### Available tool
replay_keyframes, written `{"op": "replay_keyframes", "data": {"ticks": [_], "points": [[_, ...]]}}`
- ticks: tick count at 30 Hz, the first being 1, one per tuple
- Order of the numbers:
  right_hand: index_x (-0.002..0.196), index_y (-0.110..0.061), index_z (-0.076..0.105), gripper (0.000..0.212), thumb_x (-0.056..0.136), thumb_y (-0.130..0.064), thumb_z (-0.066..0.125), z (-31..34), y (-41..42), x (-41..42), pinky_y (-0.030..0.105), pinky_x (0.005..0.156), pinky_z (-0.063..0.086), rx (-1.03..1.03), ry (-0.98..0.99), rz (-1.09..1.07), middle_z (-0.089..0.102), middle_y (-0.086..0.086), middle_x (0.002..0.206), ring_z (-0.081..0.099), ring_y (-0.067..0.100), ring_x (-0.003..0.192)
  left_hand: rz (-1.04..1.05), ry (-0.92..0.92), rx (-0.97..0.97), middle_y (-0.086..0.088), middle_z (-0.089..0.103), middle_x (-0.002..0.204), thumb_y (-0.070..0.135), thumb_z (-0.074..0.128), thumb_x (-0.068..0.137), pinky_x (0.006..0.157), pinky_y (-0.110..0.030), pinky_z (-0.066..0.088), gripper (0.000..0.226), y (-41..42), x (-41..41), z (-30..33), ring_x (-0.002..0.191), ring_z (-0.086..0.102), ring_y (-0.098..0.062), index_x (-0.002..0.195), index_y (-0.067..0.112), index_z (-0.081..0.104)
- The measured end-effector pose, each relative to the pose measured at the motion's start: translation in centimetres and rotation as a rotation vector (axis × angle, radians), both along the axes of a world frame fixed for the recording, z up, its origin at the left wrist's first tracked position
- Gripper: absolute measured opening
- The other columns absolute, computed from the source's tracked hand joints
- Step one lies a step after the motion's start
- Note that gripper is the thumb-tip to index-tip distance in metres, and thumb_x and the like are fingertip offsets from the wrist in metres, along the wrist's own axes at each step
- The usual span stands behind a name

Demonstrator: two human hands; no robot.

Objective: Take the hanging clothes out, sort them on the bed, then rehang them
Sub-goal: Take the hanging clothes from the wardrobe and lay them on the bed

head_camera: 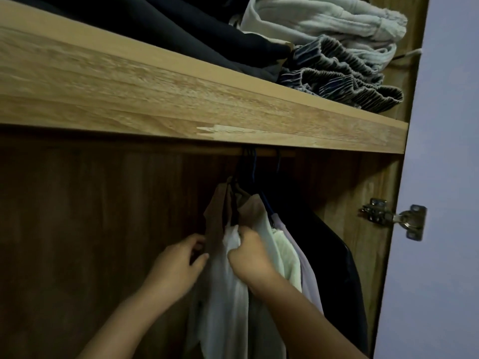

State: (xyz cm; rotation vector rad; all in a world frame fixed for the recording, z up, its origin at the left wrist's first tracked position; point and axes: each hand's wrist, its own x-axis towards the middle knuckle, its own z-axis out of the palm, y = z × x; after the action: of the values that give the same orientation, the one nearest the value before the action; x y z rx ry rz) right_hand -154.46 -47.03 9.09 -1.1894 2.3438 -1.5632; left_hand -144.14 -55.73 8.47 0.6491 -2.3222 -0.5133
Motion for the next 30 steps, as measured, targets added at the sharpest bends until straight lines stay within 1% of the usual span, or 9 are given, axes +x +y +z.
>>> {"op": "replay_keyframes", "data": {"ticks": [3,7,9,11,14,19,23,28,30], "points": [[0.131,-0.011,0.049,0.047,0.088,0.005,0.038,0.3,-0.7,-0.4,0.041,0.098,0.048,-0.217,-0.272,0.025,0.06,0.008,0.123,0.057,0.027,0.114,-0.004,0.005,0.006,0.002,0.059,0.123,0.025,0.053,0.092,0.092,-0.023,0.043,0.037,-0.8,0.5,0.0,0.112,0.056,-0.013,0.129,0.021,0.049],[0.131,-0.033,0.048,0.063,0.074,-0.007,0.038,0.6,-0.1,-1.8,0.045,0.102,0.045,-0.384,-0.295,0.016,0.056,-0.006,0.133,0.053,0.022,0.123,-0.005,0.038,0.021,0.002,0.06,0.12,0.024,0.053,0.092,0.09,-0.024,0.044,0.036,-1.8,1.0,0.1,0.109,0.057,-0.015,0.127,0.02,0.051],[0.125,-0.038,0.051,0.062,0.071,-0.009,0.039,1.1,1.5,-1.4,0.047,0.089,0.053,-0.37,-0.319,0.011,0.061,-0.005,0.126,0.061,0.024,0.111,-0.024,0.05,0.025,0.001,0.062,0.117,0.023,0.054,0.091,0.09,-0.027,0.045,0.034,-2.0,0.9,0.1,0.108,0.058,-0.017,0.126,0.02,0.052],[0.111,-0.022,0.06,0.048,0.078,0.005,0.038,1.9,4.1,-0.4,0.04,0.071,0.059,-0.393,-0.382,0.029,0.07,0.006,0.104,0.068,0.026,0.088,-0.065,0.076,0.013,-0.001,0.064,0.116,0.022,0.055,0.09,0.09,-0.031,0.047,0.032,-2.0,0.4,0.1,0.107,0.06,-0.02,0.122,0.021,0.054],[0.096,-0.01,0.063,0.05,0.078,0.023,0.03,2.7,8.8,0.9,0.027,0.045,0.047,-0.357,-0.385,0.177,0.07,0.016,0.086,0.063,0.026,0.063,-0.067,0.105,-0.009,-0.002,0.061,0.123,0.02,0.055,0.091,0.092,-0.028,0.042,0.036,-1.5,-0.5,0.3,0.113,0.056,-0.021,0.127,0.017,0.053],[0.087,-0.012,0.068,0.055,0.072,0.026,0.03,2.0,15.6,1.2,0.034,0.058,0.048,-0.243,-0.393,0.196,0.07,0.02,0.086,0.063,0.033,0.072,-0.028,0.217,-0.038,-0.012,0.061,0.119,0.019,0.053,0.091,0.088,-0.032,0.043,0.036,0.9,-2.4,0.2,0.109,0.056,-0.03,0.128,0.014,0.052],[0.067,-0.011,0.067,0.059,0.066,0.03,0.024,1.2,21.3,1.0,0.024,0.045,0.048,-0.246,-0.452,0.222,0.065,0.017,0.069,0.061,0.023,0.055,-0.062,0.317,-0.064,-0.012,0.048,0.132,0.014,0.048,0.093,0.1,-0.036,0.035,0.039,4.5,-3.5,-1.0,0.122,0.044,-0.028,0.132,0.012,0.047],[0.073,-0.01,0.068,0.045,0.049,0.011,0.036,0.2,29.7,1.3,0.023,0.052,0.047,-0.176,-0.418,0.192,0.063,0.017,0.072,0.059,0.022,0.06,-0.109,0.302,-0.136,-0.004,0.026,0.152,0.018,0.039,0.098,0.113,-0.039,0.017,0.049,9.9,-4.8,-1.3,0.139,0.021,-0.023,0.145,0.023,0.028],[0.074,-0.01,0.068,0.045,0.049,0.01,0.036,-0.1,33.3,1.8,0.022,0.051,0.047,-0.164,-0.417,0.176,0.062,0.015,0.07,0.058,0.02,0.057,-0.12,0.234,-0.246,-0.004,0.038,0.146,0.024,0.039,0.098,0.113,-0.043,0.013,0.043,12.0,-5.4,-1.5,0.137,0.027,-0.023,0.141,0.023,0.038]]}}
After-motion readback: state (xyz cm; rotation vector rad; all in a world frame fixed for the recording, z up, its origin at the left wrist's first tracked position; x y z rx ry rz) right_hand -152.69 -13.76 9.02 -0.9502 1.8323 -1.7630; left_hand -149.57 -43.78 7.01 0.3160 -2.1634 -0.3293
